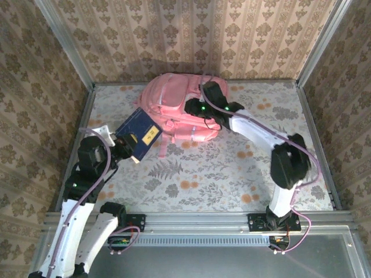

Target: Pack the student bag

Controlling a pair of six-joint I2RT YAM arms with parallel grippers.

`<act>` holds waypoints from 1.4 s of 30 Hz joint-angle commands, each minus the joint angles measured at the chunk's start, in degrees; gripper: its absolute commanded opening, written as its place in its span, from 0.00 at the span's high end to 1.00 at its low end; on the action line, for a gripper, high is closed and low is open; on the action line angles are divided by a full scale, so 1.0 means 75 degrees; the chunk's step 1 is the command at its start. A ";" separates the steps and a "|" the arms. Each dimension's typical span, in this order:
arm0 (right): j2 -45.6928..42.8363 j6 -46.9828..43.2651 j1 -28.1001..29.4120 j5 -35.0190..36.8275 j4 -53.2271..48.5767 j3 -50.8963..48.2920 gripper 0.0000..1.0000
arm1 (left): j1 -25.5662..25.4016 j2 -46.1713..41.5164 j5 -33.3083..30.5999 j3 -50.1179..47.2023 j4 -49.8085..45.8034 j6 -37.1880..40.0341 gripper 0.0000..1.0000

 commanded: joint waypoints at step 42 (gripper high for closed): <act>0.0406 -0.2741 -0.0905 -0.0764 -0.2054 0.0880 0.73 | 0.0009 0.0318 -0.0711 0.0478 -0.0284 0.0770 1.00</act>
